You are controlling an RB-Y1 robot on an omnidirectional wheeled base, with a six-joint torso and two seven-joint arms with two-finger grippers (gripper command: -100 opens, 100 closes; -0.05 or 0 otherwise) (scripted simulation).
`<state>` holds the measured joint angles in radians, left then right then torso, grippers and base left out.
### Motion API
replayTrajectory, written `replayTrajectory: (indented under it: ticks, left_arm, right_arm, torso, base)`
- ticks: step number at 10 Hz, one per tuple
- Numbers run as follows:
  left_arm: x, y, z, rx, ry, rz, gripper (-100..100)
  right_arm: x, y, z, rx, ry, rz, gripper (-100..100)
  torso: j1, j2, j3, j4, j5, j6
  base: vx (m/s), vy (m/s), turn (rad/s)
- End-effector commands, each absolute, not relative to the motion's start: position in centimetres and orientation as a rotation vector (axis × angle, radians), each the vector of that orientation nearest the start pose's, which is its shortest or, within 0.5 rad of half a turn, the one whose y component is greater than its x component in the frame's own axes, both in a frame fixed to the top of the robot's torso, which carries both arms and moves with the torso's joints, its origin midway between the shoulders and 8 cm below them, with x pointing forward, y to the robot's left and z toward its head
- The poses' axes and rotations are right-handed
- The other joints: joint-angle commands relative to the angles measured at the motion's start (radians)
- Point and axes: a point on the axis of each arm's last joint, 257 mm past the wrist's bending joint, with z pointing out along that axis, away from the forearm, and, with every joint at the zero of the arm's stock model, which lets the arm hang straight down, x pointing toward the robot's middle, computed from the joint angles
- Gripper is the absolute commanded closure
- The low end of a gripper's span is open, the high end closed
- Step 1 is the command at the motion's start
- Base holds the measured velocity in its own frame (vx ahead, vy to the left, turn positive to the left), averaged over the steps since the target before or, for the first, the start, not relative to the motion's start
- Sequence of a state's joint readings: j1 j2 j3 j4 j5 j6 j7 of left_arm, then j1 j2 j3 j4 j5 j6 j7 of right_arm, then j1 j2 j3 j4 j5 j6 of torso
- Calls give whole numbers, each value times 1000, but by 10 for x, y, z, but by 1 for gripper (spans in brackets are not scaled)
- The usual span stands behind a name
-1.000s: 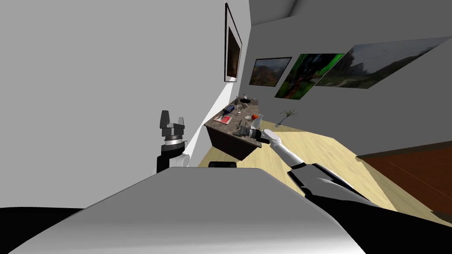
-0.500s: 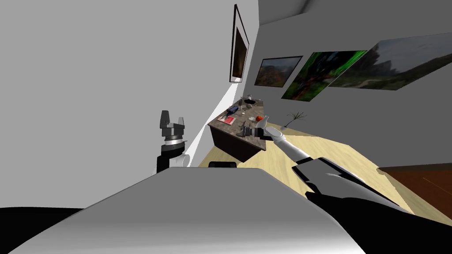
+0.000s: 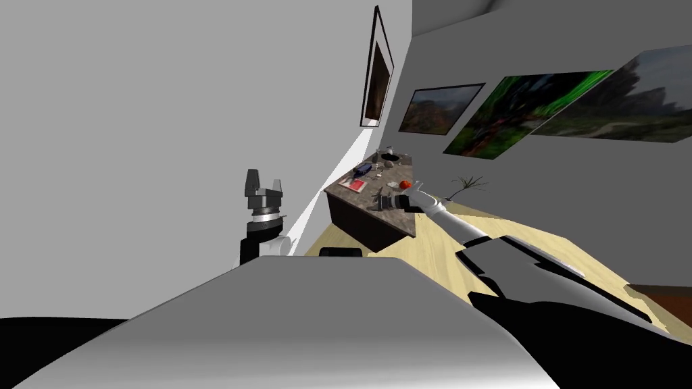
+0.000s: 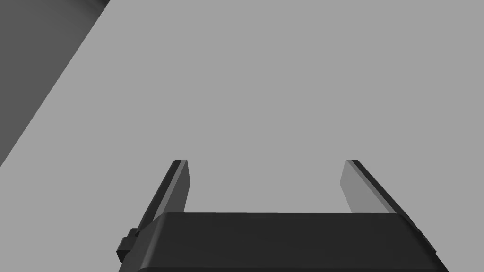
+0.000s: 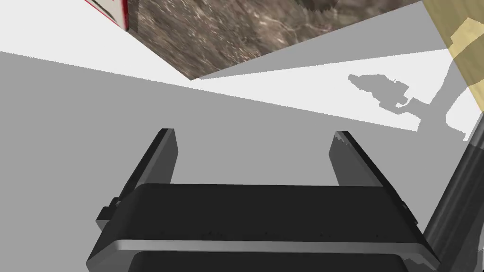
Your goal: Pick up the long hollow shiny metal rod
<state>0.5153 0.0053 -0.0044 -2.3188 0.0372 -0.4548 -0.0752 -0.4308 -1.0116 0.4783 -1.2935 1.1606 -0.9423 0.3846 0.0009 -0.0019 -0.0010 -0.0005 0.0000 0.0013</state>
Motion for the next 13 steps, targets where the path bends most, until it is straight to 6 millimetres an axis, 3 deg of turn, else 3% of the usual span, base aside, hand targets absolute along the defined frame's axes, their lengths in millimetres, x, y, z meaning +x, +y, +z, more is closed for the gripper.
replayTrajectory:
  ticks: [1, 2, 3, 4, 5, 6, 7, 8, 10, 12, 13]
  left_arm:
    - [342, 283, 28, -665, 627, -1252, 0]
    - [342, 283, 28, -665, 627, -1252, 0]
    - [342, 283, 28, -665, 627, -1252, 0]
    - [342, 283, 28, -665, 627, -1252, 0]
    - [342, 283, 28, -665, 627, -1252, 0]
    - [342, 283, 28, -665, 627, -1252, 0]
    - [342, 283, 28, -665, 627, -1252, 0]
    - [342, 283, 28, -665, 627, -1252, 0]
    - [342, 283, 28, -665, 627, -1252, 0]
    - [342, 283, 28, -665, 627, -1252, 0]
    - [342, 283, 28, -665, 627, -1252, 0]
  right_arm:
    - [483, -285, -263, -1797, 1443, 74, -100]
    - [483, -288, -266, -1816, 1444, 60, -100]
    - [483, -318, -274, -1895, 1462, -13, -100]
    - [483, -319, -276, -1912, 1452, -25, -100]
    - [482, -350, -283, -1997, 1460, -95, -100]
    - [481, -351, -284, -2006, 1459, -102, -100]
    - [478, -381, -291, -2093, 1464, -167, -100]
    - [478, -383, -292, -2099, 1463, -171, -100]
    - [465, -440, -303, -2255, 1483, -271, -100]
    - [465, -442, -304, -2277, 1466, -282, -100]
    - [457, -469, -309, -2358, 1470, -324, -100]
  torso:
    - [0, 0, 0, 0, 0, 0]
    - [1, -1, 0, 0, 0, -1]
    - [0, 0, 0, 0, 0, 0]
    - [1, -1, 0, 0, 0, 0]
    - [0, -1, 0, 0, 0, 0]
    - [1, -1, 0, 0, 0, -1]
    - [0, 0, 0, 0, 0, 0]
    - [0, -1, -1, 0, 0, -1]
    - [0, -1, -1, 0, 0, 0]
    - [0, -2, -1, -1, 0, 0]
    - [0, 0, 0, 0, 0, 1]
  base:
    - [34, 28, 151]
    - [31, 22, 105]
    - [38, 29, 163]
    - [38, 21, 97]
    - [32, 32, 204]
    - [29, 19, 82]
    - [44, 25, 174]
    - [42, 15, 93]
    - [61, 23, 204]
    - [50, 10, 40]
    - [33, 22, 146]
